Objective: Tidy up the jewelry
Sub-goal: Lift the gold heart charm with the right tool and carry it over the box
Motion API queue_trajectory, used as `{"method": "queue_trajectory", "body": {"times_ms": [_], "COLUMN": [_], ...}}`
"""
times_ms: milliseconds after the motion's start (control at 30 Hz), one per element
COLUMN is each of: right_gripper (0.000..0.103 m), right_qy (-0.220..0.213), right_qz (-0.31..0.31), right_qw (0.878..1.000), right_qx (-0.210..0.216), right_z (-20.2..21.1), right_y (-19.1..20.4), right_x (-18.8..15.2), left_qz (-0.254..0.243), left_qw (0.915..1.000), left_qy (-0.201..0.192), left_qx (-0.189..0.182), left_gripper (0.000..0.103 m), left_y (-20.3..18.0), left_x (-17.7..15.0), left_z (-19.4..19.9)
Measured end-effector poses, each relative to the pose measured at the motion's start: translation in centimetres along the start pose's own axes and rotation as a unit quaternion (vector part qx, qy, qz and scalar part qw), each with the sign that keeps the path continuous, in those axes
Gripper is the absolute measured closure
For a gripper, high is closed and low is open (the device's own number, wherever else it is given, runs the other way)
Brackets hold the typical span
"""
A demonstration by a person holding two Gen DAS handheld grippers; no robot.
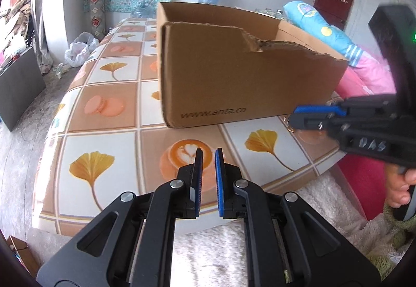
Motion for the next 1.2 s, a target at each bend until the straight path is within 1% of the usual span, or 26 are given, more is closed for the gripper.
{"method": "queue_trajectory", "body": {"times_ms": [167,333,467,600,667,800,833,867,900,1033,1200], "right_gripper": [0.092,0.091,0.092,0.092,0.091,0.091,0.091,0.091,0.091,0.091,0.091], "right_qy": [-0.020,-0.039,-0.042,-0.039,-0.042,-0.059,-0.064,-0.067,-0.068,-0.076,-0.082], "right_qz": [-0.005,-0.011,-0.023,-0.035,-0.046,-0.070,-0.081,-0.090,-0.093,-0.107,-0.111], "right_qw": [1.000,0.999,0.999,0.998,0.997,0.995,0.994,0.993,0.992,0.991,0.990], "right_qx": [-0.013,-0.021,-0.022,-0.029,-0.036,-0.048,-0.047,-0.044,-0.043,-0.029,-0.011], "right_z": [2.0,3.5,4.2,5.1,5.6,6.3,6.4,6.5,6.4,6.2,5.5], "right_y": [0.0,-1.0,-2.3,-3.9,-5.0,-7.3,-8.1,-8.7,-9.0,-10.4,-11.5], "right_x": [0.5,1.3,0.9,-0.4,-1.0,-1.6,-1.7,-1.8,-1.8,-1.7,-1.2], "left_qz": [-0.012,-0.031,-0.041,-0.051,-0.057,-0.086,-0.094,-0.101,-0.107,-0.111,-0.128], "left_qw": [0.9996,0.9989,0.9985,0.9979,0.9972,0.9932,0.9919,0.9911,0.9904,0.9894,0.9870], "left_qy": [0.006,0.011,0.008,0.012,0.021,0.049,0.052,0.052,0.051,0.054,0.073], "left_qx": [-0.026,-0.035,-0.035,-0.037,-0.044,-0.061,-0.067,-0.070,-0.072,-0.076,-0.065], "left_gripper": [0.094,0.094,0.093,0.093,0.092,0.091,0.090,0.086,0.085,0.085,0.085], "left_y": [-1.2,-2.3,-3.5,-4.8,-5.7,-8.0,-8.7,-9.2,-9.7,-10.9,-11.8], "left_x": [-0.2,0.0,0.5,0.4,0.2,-0.7,-0.7,-0.6,-0.4,0.4,0.7], "left_z": [-0.8,-1.5,-1.8,-1.8,-2.0,-3.2,-3.5,-3.7,-4.0,-5.8,-8.1]}}
Point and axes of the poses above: each gripper's, at about its wrist camera, not at the fingertips, and z roughly against the way its jaws point, y to its left, x to its top, the point moved 8 cm from there along -z, roughly the way its jaws point, and after that the axes turned 14 degrees about -y, right-handed, at the moved point
